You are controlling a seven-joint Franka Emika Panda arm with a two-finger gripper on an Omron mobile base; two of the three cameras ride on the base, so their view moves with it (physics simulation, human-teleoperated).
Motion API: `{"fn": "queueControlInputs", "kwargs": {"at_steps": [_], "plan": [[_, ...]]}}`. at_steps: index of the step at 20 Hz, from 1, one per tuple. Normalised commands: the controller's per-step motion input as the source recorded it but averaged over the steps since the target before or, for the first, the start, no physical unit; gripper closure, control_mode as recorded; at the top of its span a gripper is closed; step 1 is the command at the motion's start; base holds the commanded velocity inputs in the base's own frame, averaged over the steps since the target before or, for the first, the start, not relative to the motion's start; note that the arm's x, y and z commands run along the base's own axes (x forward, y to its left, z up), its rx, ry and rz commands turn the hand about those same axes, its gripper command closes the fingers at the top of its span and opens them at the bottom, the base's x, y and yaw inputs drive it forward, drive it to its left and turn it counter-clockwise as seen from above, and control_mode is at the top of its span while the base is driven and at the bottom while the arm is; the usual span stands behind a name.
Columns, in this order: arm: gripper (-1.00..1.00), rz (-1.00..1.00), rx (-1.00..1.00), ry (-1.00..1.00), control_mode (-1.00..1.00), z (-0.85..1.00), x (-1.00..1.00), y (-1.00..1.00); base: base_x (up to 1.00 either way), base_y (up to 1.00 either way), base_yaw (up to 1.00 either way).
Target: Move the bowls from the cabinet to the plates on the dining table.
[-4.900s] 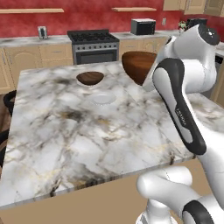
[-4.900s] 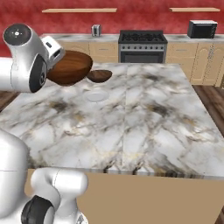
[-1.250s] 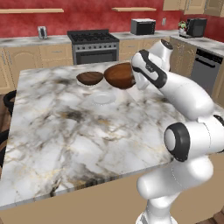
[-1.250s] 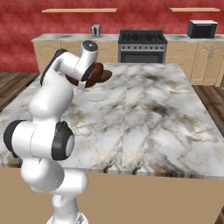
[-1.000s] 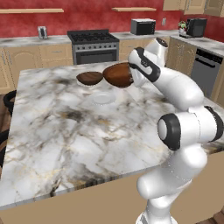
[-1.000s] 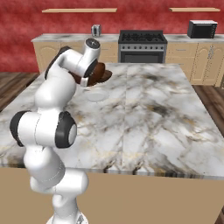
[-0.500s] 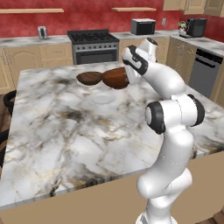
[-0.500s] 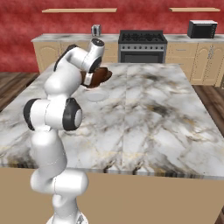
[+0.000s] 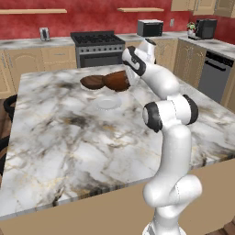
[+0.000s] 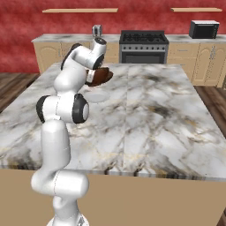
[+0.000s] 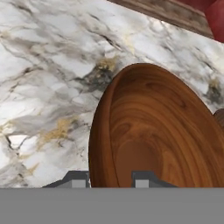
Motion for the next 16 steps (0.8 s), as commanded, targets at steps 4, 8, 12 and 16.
{"fn": "queueControlInputs", "kwargs": {"at_steps": [4,8,12,16], "plan": [[1.0,0.0,0.0,0.05,-1.0,-0.25,0.83,0.0,0.0,0.0,0.0],[1.0,0.0,0.0,0.08,-1.0,-0.21,0.9,0.0,0.0,0.0,0.0],[1.0,0.0,0.0,0.08,-1.0,-0.03,0.87,0.0,0.0,0.0,0.0],[1.0,0.0,0.0,0.09,-1.0,0.0,0.57,0.01,0.0,0.0,0.0]]}}
